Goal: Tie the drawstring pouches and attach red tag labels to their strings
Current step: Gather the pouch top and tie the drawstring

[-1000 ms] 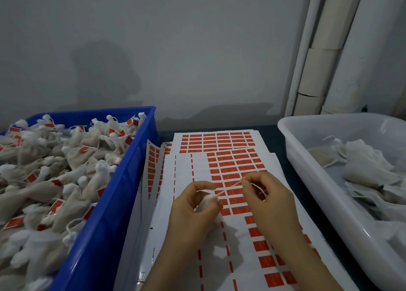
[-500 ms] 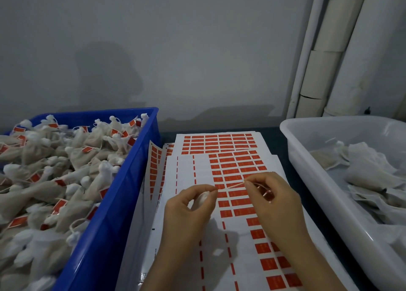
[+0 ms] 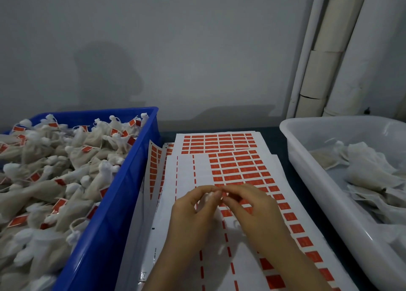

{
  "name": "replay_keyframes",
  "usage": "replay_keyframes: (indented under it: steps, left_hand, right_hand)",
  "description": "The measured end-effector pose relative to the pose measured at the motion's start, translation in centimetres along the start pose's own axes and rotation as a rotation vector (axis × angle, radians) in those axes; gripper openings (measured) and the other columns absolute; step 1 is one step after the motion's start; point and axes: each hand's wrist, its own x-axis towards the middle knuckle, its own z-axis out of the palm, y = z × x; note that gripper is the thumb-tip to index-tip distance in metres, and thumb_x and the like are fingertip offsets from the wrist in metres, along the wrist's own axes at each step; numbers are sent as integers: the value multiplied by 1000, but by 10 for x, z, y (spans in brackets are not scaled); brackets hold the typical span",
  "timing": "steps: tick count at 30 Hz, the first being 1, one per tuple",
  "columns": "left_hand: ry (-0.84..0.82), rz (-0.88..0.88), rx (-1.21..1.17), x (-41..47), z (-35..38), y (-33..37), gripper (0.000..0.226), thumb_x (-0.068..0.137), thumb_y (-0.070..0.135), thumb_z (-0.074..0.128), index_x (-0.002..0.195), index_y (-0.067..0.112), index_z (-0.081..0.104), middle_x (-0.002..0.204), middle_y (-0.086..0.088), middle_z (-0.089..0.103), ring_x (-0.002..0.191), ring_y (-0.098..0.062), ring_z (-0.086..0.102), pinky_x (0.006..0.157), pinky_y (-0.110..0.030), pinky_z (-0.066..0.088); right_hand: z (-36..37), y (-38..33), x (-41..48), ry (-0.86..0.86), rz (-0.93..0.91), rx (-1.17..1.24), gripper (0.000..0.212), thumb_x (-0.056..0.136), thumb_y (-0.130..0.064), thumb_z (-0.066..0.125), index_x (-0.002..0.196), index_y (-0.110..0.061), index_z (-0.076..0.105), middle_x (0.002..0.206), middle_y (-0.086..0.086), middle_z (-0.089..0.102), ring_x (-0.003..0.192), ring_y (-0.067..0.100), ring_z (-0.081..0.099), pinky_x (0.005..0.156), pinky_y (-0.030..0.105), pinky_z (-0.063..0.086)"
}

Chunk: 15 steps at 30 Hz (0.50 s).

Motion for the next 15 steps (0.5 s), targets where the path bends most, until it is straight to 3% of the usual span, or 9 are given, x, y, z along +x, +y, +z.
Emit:
replay_keyframes:
  steps: [2,5,8,10,12,15]
  left_hand:
    - [2,1,3,1,0,-1,7,84,33,59,83,38,66,88,24,68,86,4,62,69,-4,46]
    - [-10,12,28,0,0,-1,6,83,33,61,82,38,64,86,23,67,85,4,62,68,-2,45]
    - [-12,17,22,0,0,-1,7,83,33,61,81,39,64,85,24,67,85,8,61,67,-1,46]
    - [-17,21,11,0,-1,-1,8,84,33,60,83,39,65,86,24,68,86,6,62,70,-4,48]
    - [-27,29,2,-1,-1,0,11,85,30,59,85,39,65,89,23,69,87,4,63,74,-7,50]
    - [-29,37,-7,0,-1,0,12,85,29,59,82,39,64,86,24,68,87,10,61,71,-2,49]
  right_hand:
    - [-1,4,0,-11,8,3,23,82,-29,59,105,-30,63,93,-24,54,79,-11,52,63,-6,38]
    - [-3,6,1,-15,46,50,14,83,-27,59,95,-32,63,85,-26,54,79,-7,54,62,-6,39]
    - [-3,1,0,-40,120,150,8,81,-41,53,87,-45,53,86,-30,53,83,-7,55,58,-3,40]
    - [-2,-1,0,-114,177,253,22,73,-53,49,95,-49,51,90,-35,52,87,-8,54,61,0,40]
    - [-1,0,0,-181,212,276,21,76,-47,55,98,-46,55,88,-34,55,85,-8,56,63,2,42]
    - [-2,2,2,-168,241,261,10,79,-35,61,77,-45,59,76,-29,61,75,-4,61,59,4,42]
